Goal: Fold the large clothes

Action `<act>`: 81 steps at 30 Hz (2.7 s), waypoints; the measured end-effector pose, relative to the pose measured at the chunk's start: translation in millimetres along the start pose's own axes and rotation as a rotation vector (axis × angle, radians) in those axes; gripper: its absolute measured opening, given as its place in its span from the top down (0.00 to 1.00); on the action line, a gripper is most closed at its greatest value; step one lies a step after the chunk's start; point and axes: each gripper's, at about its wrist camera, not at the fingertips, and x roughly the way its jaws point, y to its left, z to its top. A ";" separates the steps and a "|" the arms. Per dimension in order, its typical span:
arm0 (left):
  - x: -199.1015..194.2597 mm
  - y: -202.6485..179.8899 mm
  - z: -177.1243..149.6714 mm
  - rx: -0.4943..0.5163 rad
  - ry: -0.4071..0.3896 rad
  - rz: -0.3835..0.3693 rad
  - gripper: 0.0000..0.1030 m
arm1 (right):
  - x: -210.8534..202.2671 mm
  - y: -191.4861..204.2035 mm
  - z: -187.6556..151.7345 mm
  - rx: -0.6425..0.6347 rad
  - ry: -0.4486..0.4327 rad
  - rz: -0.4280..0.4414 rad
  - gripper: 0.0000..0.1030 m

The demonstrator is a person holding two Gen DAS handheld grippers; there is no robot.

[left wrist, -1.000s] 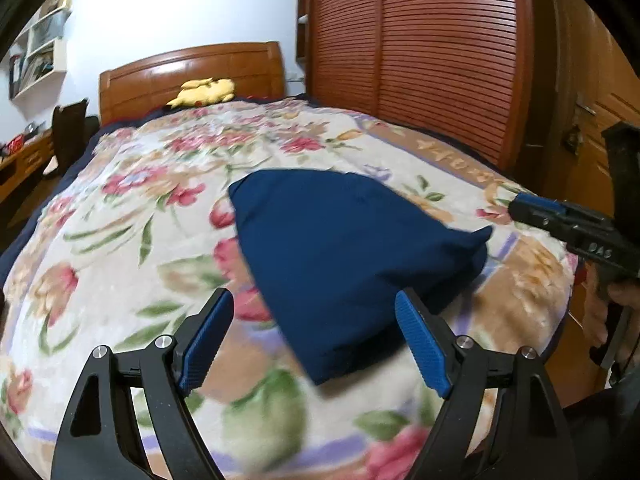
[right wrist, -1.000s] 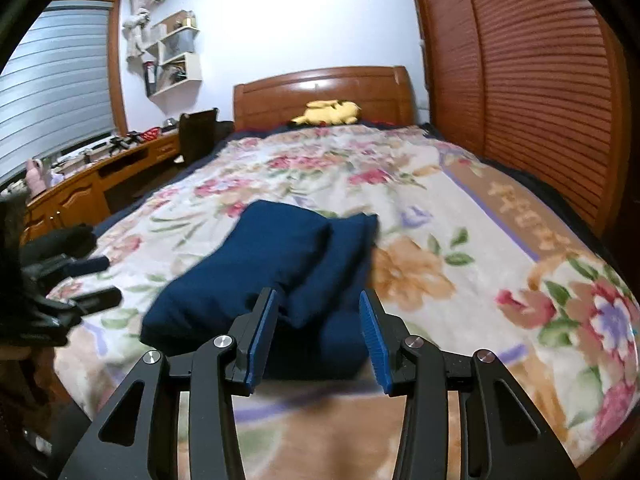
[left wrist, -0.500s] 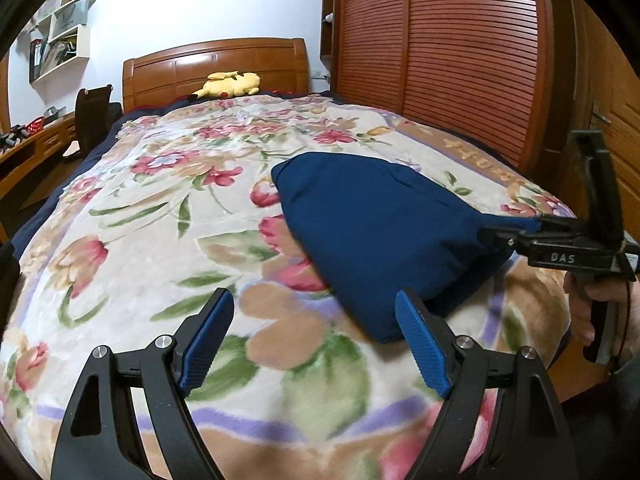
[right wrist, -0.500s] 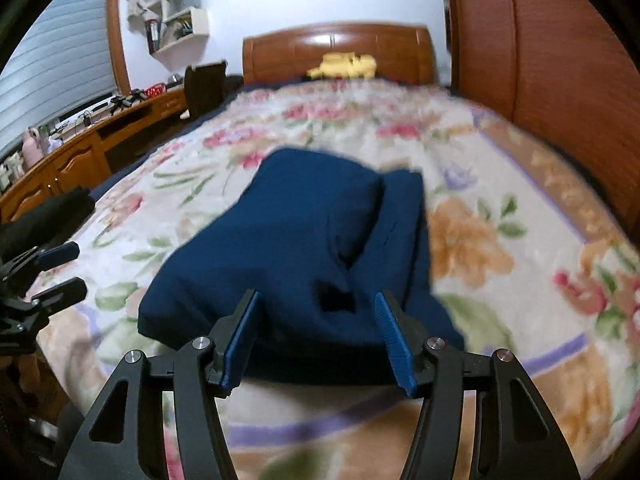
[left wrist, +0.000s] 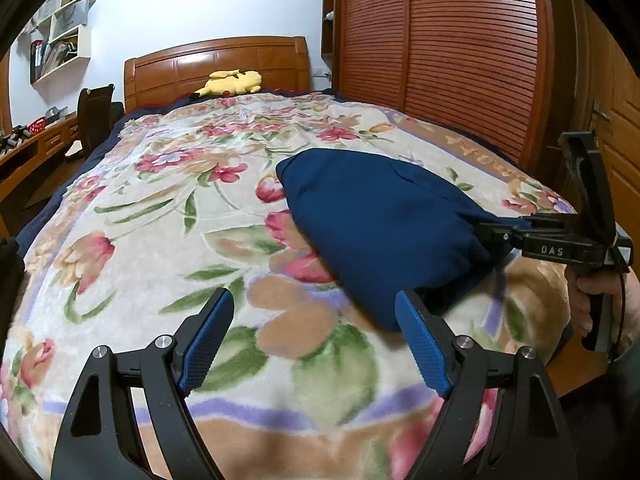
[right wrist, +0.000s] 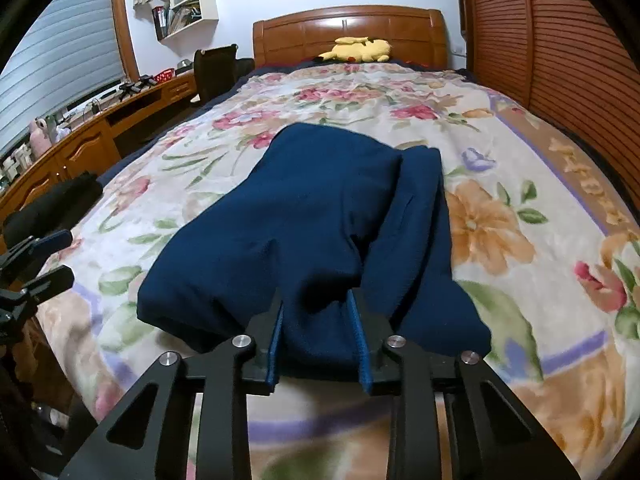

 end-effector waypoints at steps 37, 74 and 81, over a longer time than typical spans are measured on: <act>71.6 3.9 61.1 0.048 -0.033 -0.049 0.19 | -69.0 -16.8 -59.7 -0.093 -0.146 -0.206 0.55; 290.9 22.3 143.1 -0.014 0.290 -0.185 0.86 | 15.3 -31.3 -57.4 0.002 -0.104 -0.035 0.90; 244.5 -2.8 175.7 0.052 0.147 -0.105 0.89 | -15.2 -40.6 -43.9 -0.012 -0.218 -0.013 0.95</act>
